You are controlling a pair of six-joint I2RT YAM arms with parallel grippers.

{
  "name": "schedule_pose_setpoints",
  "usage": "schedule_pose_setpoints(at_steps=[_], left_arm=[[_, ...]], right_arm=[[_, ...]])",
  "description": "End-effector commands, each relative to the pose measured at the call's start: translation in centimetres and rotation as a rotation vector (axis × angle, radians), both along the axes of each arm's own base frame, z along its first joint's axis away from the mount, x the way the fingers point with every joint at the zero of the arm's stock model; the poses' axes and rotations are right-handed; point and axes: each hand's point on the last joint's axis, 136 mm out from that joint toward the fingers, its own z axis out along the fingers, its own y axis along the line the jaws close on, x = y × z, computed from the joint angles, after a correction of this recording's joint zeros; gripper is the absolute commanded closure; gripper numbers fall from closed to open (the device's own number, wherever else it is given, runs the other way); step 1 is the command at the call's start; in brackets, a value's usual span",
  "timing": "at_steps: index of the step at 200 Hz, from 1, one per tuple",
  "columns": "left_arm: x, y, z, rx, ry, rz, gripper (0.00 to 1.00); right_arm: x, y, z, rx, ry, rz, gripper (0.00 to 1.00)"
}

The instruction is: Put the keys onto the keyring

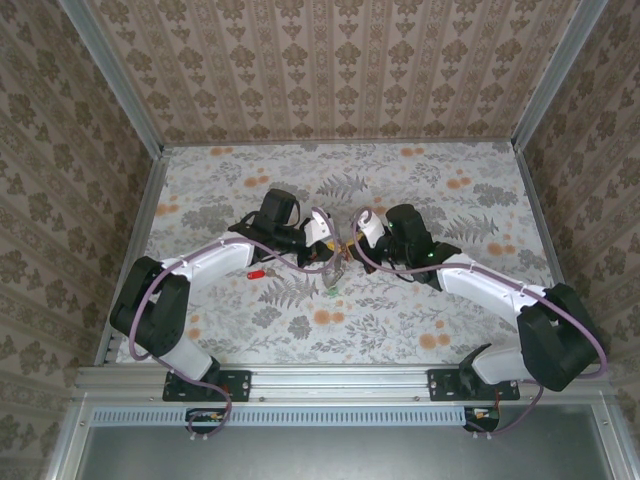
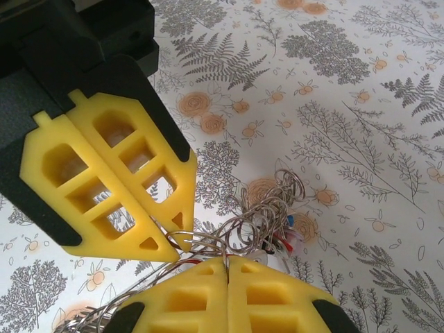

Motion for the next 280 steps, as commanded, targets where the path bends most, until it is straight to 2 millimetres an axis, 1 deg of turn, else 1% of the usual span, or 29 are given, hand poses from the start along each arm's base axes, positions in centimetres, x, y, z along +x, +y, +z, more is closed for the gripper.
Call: schedule_pose_setpoints(at_steps=[1,10,27,30,37,50,68,94,111,112,115,124,144,169,183,195,209,221,247,252,262,280], left_arm=[[-1.3,-0.8,1.2,-0.044,-0.011,-0.063,1.00],[-1.3,-0.9,1.2,-0.045,-0.011,-0.064,1.00],[-1.3,-0.9,1.3,-0.049,-0.011,-0.066,1.00],[-1.3,-0.9,1.3,-0.049,-0.011,-0.067,1.00],[-1.3,-0.9,1.3,-0.048,-0.011,-0.065,1.00],[-1.3,-0.9,1.3,-0.048,-0.012,-0.064,1.00],[-1.3,-0.9,1.2,-0.047,-0.011,-0.064,1.00],[-1.2,-0.8,1.1,-0.045,-0.015,-0.058,1.00],[-1.2,-0.8,1.1,-0.046,-0.013,-0.056,1.00],[-1.1,-0.8,1.1,-0.046,-0.014,-0.056,1.00],[-1.1,-0.8,1.1,-0.046,-0.014,-0.055,1.00],[-1.1,-0.8,1.2,-0.049,-0.013,-0.056,1.00],[-1.2,-0.9,1.3,-0.059,-0.008,-0.059,1.00],[-1.3,-1.0,1.6,-0.071,-0.006,-0.066,1.00],[-1.3,-1.0,1.7,-0.076,-0.007,-0.069,1.00],[-1.3,-1.0,1.7,-0.077,-0.004,-0.070,1.00],[-1.3,-1.0,1.9,-0.081,-0.003,-0.072,1.00],[-1.4,-1.0,1.9,-0.085,0.003,-0.077,1.00],[-1.6,-1.1,2.0,-0.094,0.014,-0.087,1.00],[-1.6,-1.1,1.9,-0.095,0.016,-0.088,1.00],[-1.7,-1.1,2.0,-0.097,0.020,-0.092,1.00],[-1.7,-1.1,2.0,-0.099,0.025,-0.096,1.00]], right_arm=[[0.9,-0.3,0.4,0.006,0.014,-0.032,0.95],[0.9,-0.3,0.3,0.007,0.017,-0.031,0.92],[0.8,-0.4,0.2,0.003,0.025,-0.024,0.91],[0.8,-0.3,-0.8,-0.010,0.046,-0.024,0.90],[0.9,-0.4,-1.1,-0.015,0.054,-0.025,0.88],[0.9,-0.5,-1.3,-0.021,0.060,-0.030,0.84],[0.9,-0.7,-1.5,-0.024,0.064,-0.034,0.81],[0.9,-1.3,-1.4,-0.028,0.054,-0.055,0.80],[0.9,-1.9,-2.1,-0.041,0.065,-0.069,0.76],[0.9,-2.0,-1.6,-0.034,0.052,-0.069,0.76],[0.8,-2.1,-1.0,-0.028,0.039,-0.071,0.75],[0.7,-2.4,-1.0,-0.032,0.035,-0.073,0.71],[0.2,-2.7,-0.6,-0.038,0.015,-0.049,0.66],[-0.3,-2.8,0.7,-0.019,-0.056,-0.004,0.64],[-1.0,-2.3,1.5,0.003,-0.079,0.080,0.63],[-1.7,-1.9,1.7,-0.008,-0.100,0.150,0.63],[-1.8,-2.1,1.8,-0.038,-0.125,0.194,0.62],[-2.1,-1.8,2.1,-0.032,-0.135,0.247,0.61],[-4.5,-0.1,2.8,0.008,-0.226,0.480,0.60],[-4.5,0.0,2.7,0.007,-0.246,0.494,0.60],[-3.7,0.0,2.8,0.001,-0.277,0.474,0.60],[-2.9,0.1,2.7,-0.020,-0.291,0.466,0.61]])
